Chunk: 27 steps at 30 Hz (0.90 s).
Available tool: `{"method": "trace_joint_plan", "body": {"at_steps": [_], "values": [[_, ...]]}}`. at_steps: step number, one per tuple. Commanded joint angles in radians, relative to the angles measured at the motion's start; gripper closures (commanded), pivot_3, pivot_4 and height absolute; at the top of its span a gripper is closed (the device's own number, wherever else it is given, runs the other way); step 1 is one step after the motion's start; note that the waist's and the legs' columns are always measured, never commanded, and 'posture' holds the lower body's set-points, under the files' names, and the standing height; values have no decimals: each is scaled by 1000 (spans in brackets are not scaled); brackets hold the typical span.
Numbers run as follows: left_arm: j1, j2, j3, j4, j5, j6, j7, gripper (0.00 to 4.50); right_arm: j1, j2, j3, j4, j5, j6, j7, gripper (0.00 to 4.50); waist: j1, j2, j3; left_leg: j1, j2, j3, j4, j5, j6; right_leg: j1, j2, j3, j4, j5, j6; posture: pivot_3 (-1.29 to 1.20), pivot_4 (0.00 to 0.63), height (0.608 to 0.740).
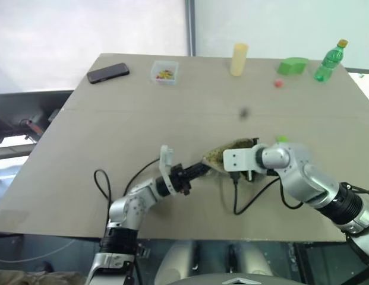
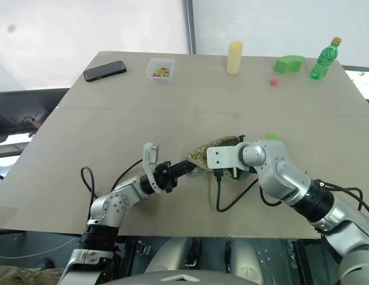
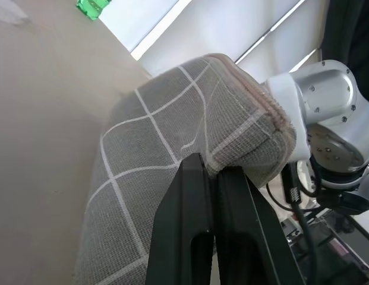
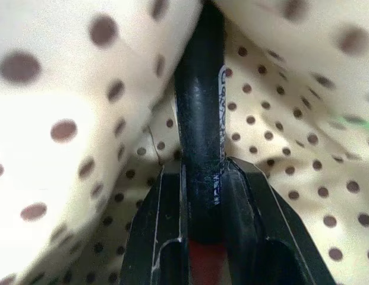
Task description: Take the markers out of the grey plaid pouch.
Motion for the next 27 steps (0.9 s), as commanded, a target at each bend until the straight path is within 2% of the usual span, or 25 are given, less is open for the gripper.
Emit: {"method": "trace_joint_plan", "body": {"at_steps": [1,4,8,11,15,17,19,22,27], "values": [[-25,-7,44,47,76,-144,42,4500,40,-14,-215,-196,182,104,96,4203,1,0,0,-1,0,0,0,0,0,0,0,0,0,0,0,0,150,740],[-49,-14,31,118,191,-315,69,4500,94,20,-430,-320,352,152,120,4203,2,0,1,-1,0,0,-3,0,0,-1,0,0,-2,0,0,0,150,740],[-75,-14,17,189,277,-474,61,4500,119,60,-610,-362,485,219,81,4203,0,0,1,-2,0,0,-6,0,0,-2,0,0,-4,0,0,0,150,740],[-82,-1,-22,230,363,-641,18,4500,87,218,-781,-375,614,320,-20,4203,-3,0,0,-1,0,0,-7,-1,0,-2,0,0,-4,0,0,0,150,740],[-102,10,-34,281,461,-832,51,4500,-87,417,-1082,-326,750,514,-206,4203,-2,2,1,-2,0,0,-8,0,0,-4,0,1,-3,1,0,0,150,740],[-107,26,-24,296,495,-911,71,4500,-136,384,-1168,-293,743,586,-279,4203,2,1,1,-3,0,1,-8,0,0,-5,-1,1,-2,1,-1,0,150,740],[-107,57,-13,308,532,-988,89,4500,-112,272,-1183,-254,718,606,-314,4203,6,0,0,-3,-1,0,-10,0,0,-5,-1,1,-4,1,-1,0,150,740],[-86,132,-28,330,603,-1129,83,4500,-5,115,-1134,-161,666,576,-364,4203,1,0,0,-3,-2,3,-16,0,0,-7,-3,2,-10,1,-1,0,150,740],[-41,197,-51,331,642,-1248,84,4500,140,7,-985,76,599,400,-398,4203,-13,3,-1,-4,0,10,-26,5,0,-13,-2,9,-12,1,-1,0,150,740]]}}
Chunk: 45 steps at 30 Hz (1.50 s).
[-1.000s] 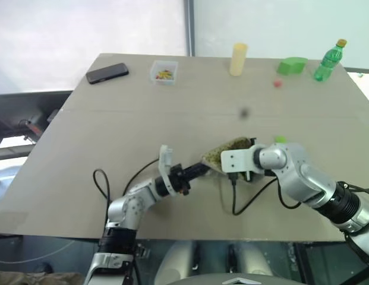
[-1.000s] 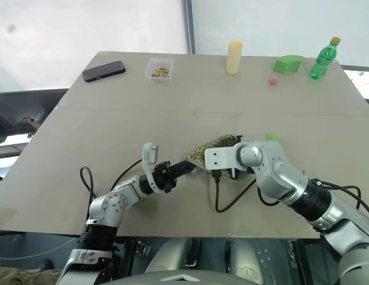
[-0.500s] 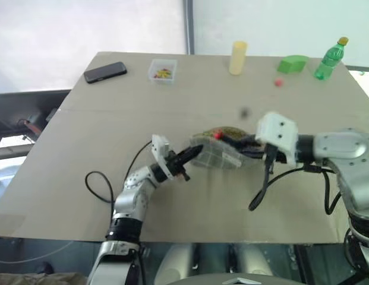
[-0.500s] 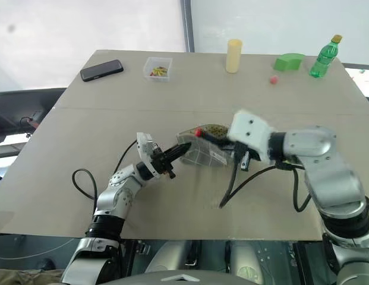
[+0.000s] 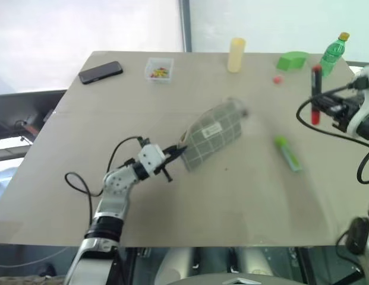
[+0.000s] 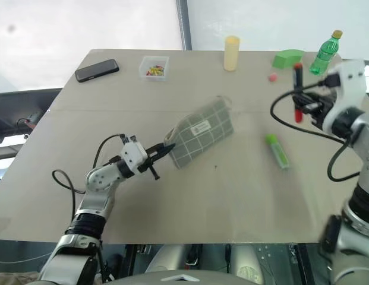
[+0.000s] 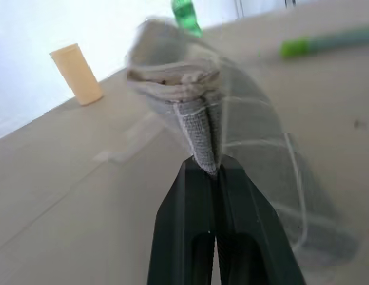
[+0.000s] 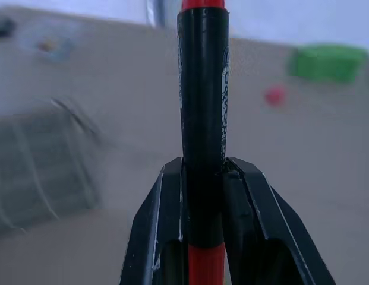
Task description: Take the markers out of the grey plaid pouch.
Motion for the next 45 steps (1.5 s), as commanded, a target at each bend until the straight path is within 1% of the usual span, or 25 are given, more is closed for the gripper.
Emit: {"method": "trace_joint_plan", "body": {"at_steps": [1,7,9,10,11,14,18,21,24,27,29,31,32,33,34,35,36,37,38,39,40,41,42,44,45], "values": [[26,20,-31,-6,30,-87,-1,4500,42,-44,120,140,-53,-162,-16,4203,-2,1,0,0,1,0,0,0,0,0,1,0,0,0,0,0,150,740],[42,41,-36,-16,51,-141,45,4500,102,-120,345,413,-171,-418,7,4203,0,1,1,0,1,0,5,-3,5,0,0,0,3,0,0,0,150,740],[45,47,-30,-28,47,-140,61,4500,109,-126,369,449,-176,-466,19,3195,1,1,1,0,1,1,6,-3,5,0,0,0,4,0,0,0,150,740],[47,50,-23,-35,42,-134,71,4500,114,-126,371,457,-180,-483,15,3034,4,0,1,0,1,0,7,-3,5,1,0,0,4,0,0,0,150,740],[47,53,-17,-41,35,-128,80,4500,117,-124,368,460,-179,-495,8,2457,7,0,1,0,1,0,7,-3,5,1,0,0,5,0,0,0,150,740],[41,78,14,-61,26,-127,119,4500,140,-114,301,391,-149,-518,-16,1031,9,0,1,0,1,0,8,-3,5,0,0,0,7,0,0,0,150,740],[39,141,92,-98,73,-165,212,4500,202,-105,198,197,-76,-578,-2,1031,8,0,1,-1,2,0,8,-3,5,-1,1,0,8,0,0,0,150,740],[91,224,175,-139,125,-209,273,4500,301,-79,137,-1,10,-673,52,1031,8,0,2,-3,2,0,8,-3,5,-3,2,0,8,0,0,0,150,740],[145,295,249,-118,194,-246,349,4500,390,-70,116,-124,75,-688,96,1031,9,0,2,-3,2,0,7,-3,5,-3,2,0,6,0,0,0,150,740],[190,354,316,-102,272,-302,424,4500,463,-59,110,-201,114,-703,107,1031,13,-1,2,-2,2,0,7,-4,4,-2,1,0,5,0,0,0,150,740],[212,388,331,-86,318,-324,463,4500,502,-56,106,-227,134,-712,115,1031,15,-1,2,-2,2,1,8,-5,1,-2,0,0,5,0,0,0,150,740],[244,415,290,-43,350,-298,453,4500,542,-47,116,-239,158,-736,135,1031,14,-1,2,-2,1,1,9,-6,1,-1,0,0,6,0,0,0,150,740],[267,414,256,-34,326,-266,417,4500,561,-44,130,-242,162,-754,149,1031,14,-1,2,-2,1,1,9,-6,1,0,-1,0,6,0,0,0,150,740],[286,409,230,-34,298,-239,387,4187,577,-44,143,-246,164,-768,161,992,12,-1,2,-1,1,2,9,-6,1,0,-1,0,6,0,0,0,150,740],[304,400,212,-44,260,-218,361,3741,589,-44,155,-249,161,-783,169,977,10,-1,2,0,1,3,9,-6,1,0,-2,0,6,0,0,0,150,740],[329,389,189,-72,193,-195,323,3466,600,-45,165,-251,160,-794,175,977,10,-1,2,0,1,4,9,-6,1,0,-3,0,6,0,0,0,150,740],[367,372,166,-129,78,-137,264,2855,610,-45,171,-253,163,-804,182,977,9,-1,2,0,2,4,9,-6,1,0,-3,0,6,0,0,0,150,740],[408,355,147,-199,-48,-56,205,2473,617,-44,174,-253,163,-812,185,977,8,-1,2,0,2,4,9,-6,1,0,-3,0,6,0,0,0,150,740],[444,344,136,-270,-162,19,159,1943,621,-44,175,-251,164,-817,185,977,7,0,2,0,2,4,9,-6,1,0,-3,0,6,0,0,0,150,740],[472,338,134,-330,-240,71,130,1542,623,-45,174,-248,165,-819,185,977,6,0,2,0,2,4,8,-6,1,0,-3,0,6,0,0,0,150,740],[501,333,144,-396,-319,148,121,953,628,-48,171,-243,162,-824,185,977,7,0,2,0,2,4,8,-6,1,0,-3,0,6,0,0,0,150,740],[519,330,155,-442,-367,203,117,498,632,-51,168,-239,160,-828,188,977,8,-1,3,0,2,4,9,-6,1,0,-3,-1,6,0,0,0,150,740],[547,332,170,-507,-466,303,114,63,644,-55,156,-232,151,-841,190,977,10,-2,3,0,3,4,9,-6,1,0,-3,-1,7,0,0,0,150,740],[596,336,203,-592,-586,435,103,63,677,-60,119,-214,149,-859,195,977,13,-2,3,1,4,4,9,-6,1,0,-2,-3,8,-1,-1,0,150,740],[619,337,226,-619,-623,478,98,63,706,-71,94,-213,140,-858,194,977,13,-2,4,1,4,4,10,-6,1,1,-2,-3,8,-2,-3,0,150,740]]}}
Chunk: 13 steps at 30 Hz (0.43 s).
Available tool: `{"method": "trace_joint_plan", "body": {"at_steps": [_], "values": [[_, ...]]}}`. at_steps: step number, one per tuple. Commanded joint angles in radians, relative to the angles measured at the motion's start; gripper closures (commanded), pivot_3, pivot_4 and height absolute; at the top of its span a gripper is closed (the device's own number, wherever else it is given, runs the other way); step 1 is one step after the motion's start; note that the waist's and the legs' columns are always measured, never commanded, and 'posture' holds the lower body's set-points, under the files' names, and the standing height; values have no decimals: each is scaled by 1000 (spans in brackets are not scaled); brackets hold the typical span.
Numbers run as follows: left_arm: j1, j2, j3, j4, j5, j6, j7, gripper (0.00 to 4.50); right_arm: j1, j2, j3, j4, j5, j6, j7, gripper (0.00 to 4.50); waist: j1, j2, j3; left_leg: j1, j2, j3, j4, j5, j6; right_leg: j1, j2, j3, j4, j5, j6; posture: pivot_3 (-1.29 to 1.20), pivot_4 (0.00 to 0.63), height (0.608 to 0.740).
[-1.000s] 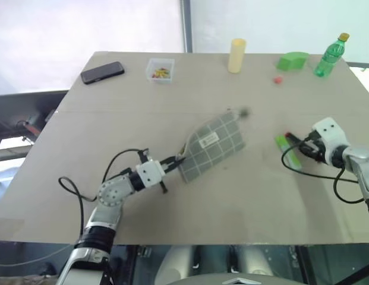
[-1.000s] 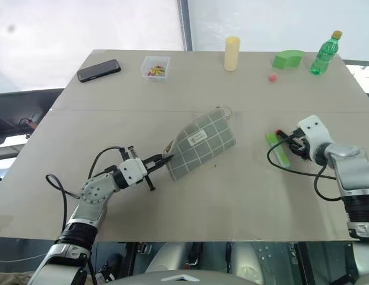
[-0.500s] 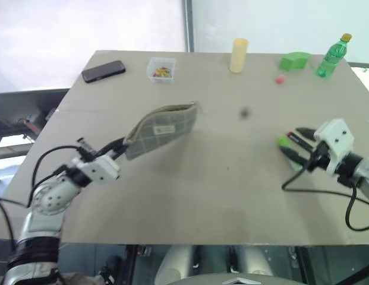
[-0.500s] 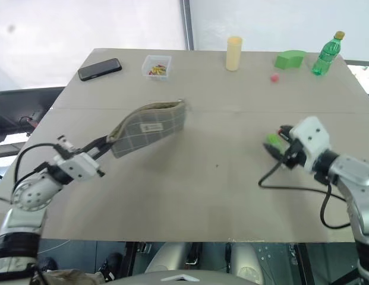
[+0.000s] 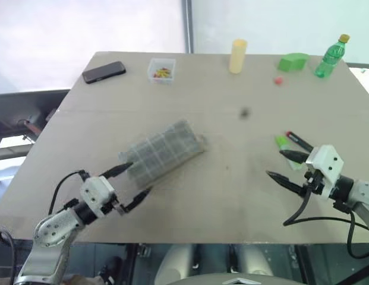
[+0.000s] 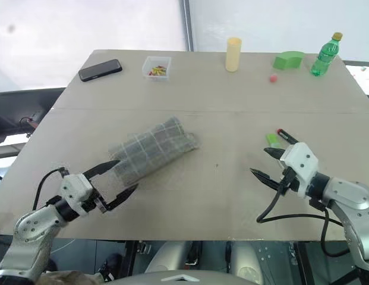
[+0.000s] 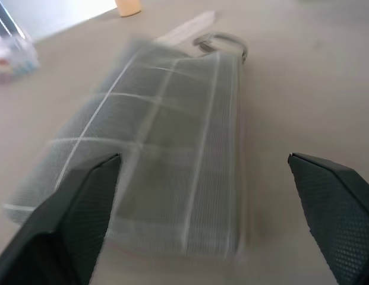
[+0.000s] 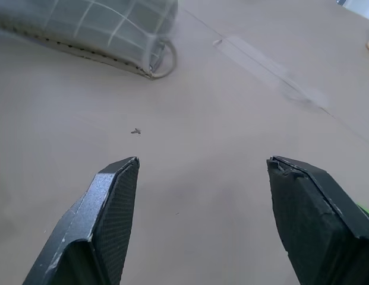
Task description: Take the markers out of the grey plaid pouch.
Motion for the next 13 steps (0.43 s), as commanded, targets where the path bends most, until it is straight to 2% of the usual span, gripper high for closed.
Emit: {"method": "trace_joint_plan", "body": {"at_steps": [1,7,10,13], "values": [[49,13,97,-124,-157,158,-16,63,69,-31,-99,-5,-13,-21,2,977,0,0,0,0,0,0,0,0,0,0,0,0,0,0,0,0,150,740],[135,22,194,-142,-156,278,-66,63,236,38,-304,-16,55,3,-43,977,-2,-1,0,0,0,0,1,0,0,2,1,0,-2,-1,0,0,150,740],[144,28,210,-146,-141,328,-85,63,336,76,-337,14,29,-61,-16,977,-1,0,0,1,1,0,1,0,0,2,1,0,-2,-1,0,0,150,740],[134,20,215,-161,-138,347,-116,63,371,89,-347,54,26,-105,-2,977,-1,0,0,1,1,0,1,0,0,3,1,0,-3,-1,0,0,150,740]]}}
